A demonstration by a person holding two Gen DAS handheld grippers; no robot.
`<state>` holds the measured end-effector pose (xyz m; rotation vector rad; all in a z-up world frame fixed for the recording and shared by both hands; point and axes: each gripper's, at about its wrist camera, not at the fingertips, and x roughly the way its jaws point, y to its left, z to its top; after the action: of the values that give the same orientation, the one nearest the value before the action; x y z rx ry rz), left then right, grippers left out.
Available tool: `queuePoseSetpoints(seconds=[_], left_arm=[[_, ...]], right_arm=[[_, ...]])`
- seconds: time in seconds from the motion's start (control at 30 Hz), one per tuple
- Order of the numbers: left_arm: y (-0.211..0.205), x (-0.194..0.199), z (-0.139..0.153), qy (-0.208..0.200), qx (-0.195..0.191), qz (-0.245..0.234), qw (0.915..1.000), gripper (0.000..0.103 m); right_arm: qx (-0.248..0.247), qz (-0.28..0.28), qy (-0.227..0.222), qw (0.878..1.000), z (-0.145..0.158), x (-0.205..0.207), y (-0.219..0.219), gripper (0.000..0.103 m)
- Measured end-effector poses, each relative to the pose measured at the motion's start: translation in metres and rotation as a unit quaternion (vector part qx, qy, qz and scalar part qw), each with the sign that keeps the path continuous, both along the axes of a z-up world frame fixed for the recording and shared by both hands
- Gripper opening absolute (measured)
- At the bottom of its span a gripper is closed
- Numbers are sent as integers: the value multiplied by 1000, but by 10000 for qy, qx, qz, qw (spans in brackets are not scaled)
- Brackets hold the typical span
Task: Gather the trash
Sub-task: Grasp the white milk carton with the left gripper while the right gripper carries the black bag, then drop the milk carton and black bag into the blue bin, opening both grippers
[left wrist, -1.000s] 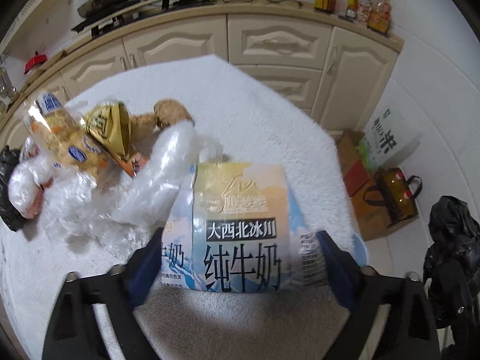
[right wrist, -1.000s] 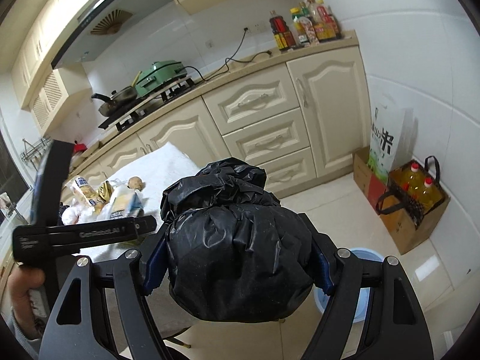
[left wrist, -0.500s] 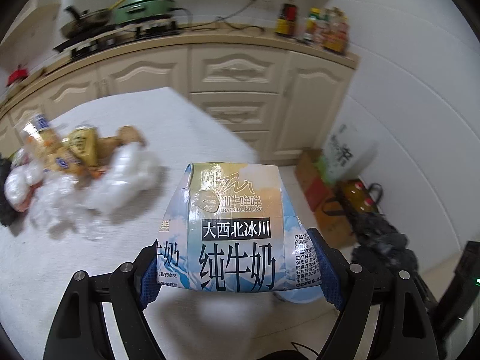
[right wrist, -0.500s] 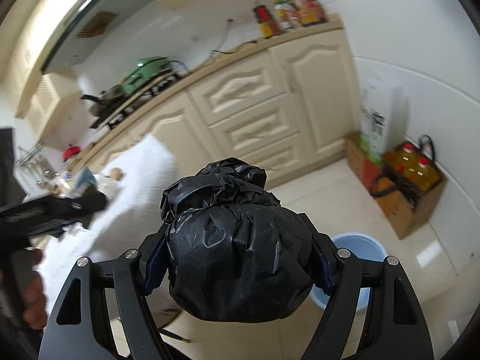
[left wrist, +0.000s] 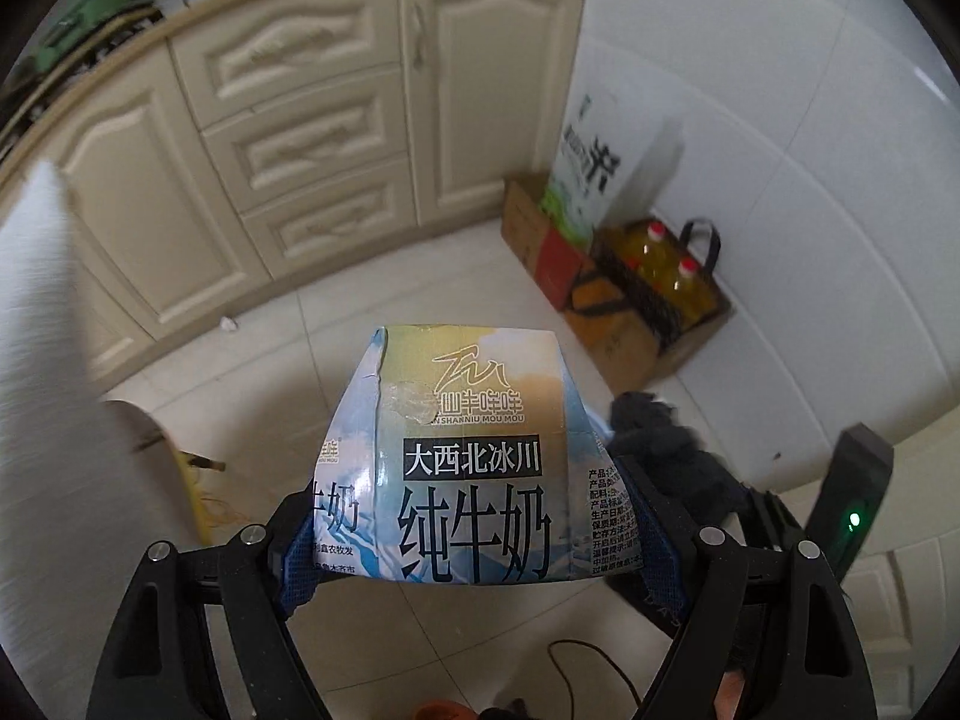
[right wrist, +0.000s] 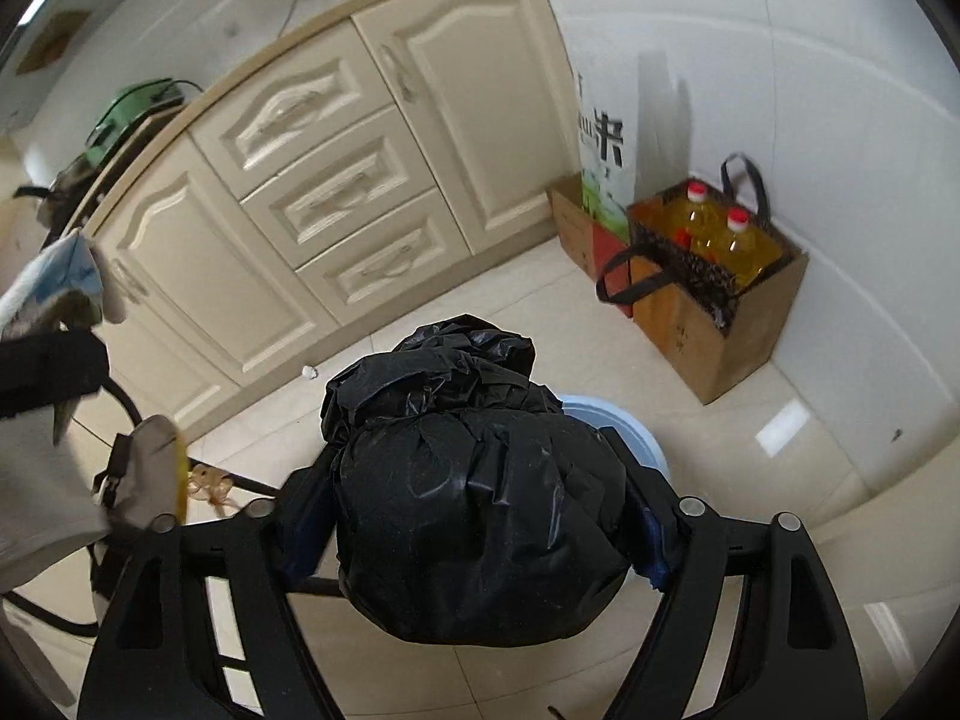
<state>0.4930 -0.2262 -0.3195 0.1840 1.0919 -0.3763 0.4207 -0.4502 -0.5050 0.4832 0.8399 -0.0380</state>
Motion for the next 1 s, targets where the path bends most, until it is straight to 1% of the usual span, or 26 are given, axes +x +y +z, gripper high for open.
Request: queuePoseSetpoints(seconds=[0.03,0.07,0.17,0.2,0.3,0.37,0.47,0.53,0.57,0.63,0.7,0.8,0.87,1.0], left_arm=[[-7,8,-6,48,46,-35,10000,80],[-14,16,-14,110,110,-84,9998,80],[-35,34,-42,292,257,-229,9990,80],[-45,50,-49,356,287,-242,9987,80],[-67,75,-76,597,295,-304,9973,80],[-82,87,-94,645,425,-365,9963,81],[-100,96,-110,680,565,-502,9948,81],[-108,95,-112,712,615,-545,9941,82],[-111,95,-113,709,683,-556,9936,82],[-114,93,-110,572,806,-522,9937,83],[-119,92,-108,457,808,-542,9942,83],[-116,82,-94,404,761,-515,9949,83],[-107,66,-76,277,724,-461,9959,83],[-79,23,-22,-206,603,-307,9975,83]], right_arm=[[71,-22,97,9999,-11,5,-6,93],[66,-51,142,9999,-15,6,-8,95],[-24,-199,292,9994,-28,2,-22,97],[-19,-243,327,9992,-30,-1,-25,99],[-19,-373,471,9982,-37,-10,-35,99],[-46,-417,561,9975,-41,-13,-40,99],[-69,-528,633,9966,-43,-18,-46,99],[-46,-584,631,9963,-42,-23,-49,100],[-31,-607,639,9961,-42,-25,-50,100],[-1,-607,628,9962,-40,-28,-51,100],[-3,-584,609,9964,-35,-30,-49,100],[3,-571,540,9969,-25,-35,-47,100],[28,-554,502,9972,-17,-38,-44,100],[-53,-499,297,9983,14,-50,-34,101]])
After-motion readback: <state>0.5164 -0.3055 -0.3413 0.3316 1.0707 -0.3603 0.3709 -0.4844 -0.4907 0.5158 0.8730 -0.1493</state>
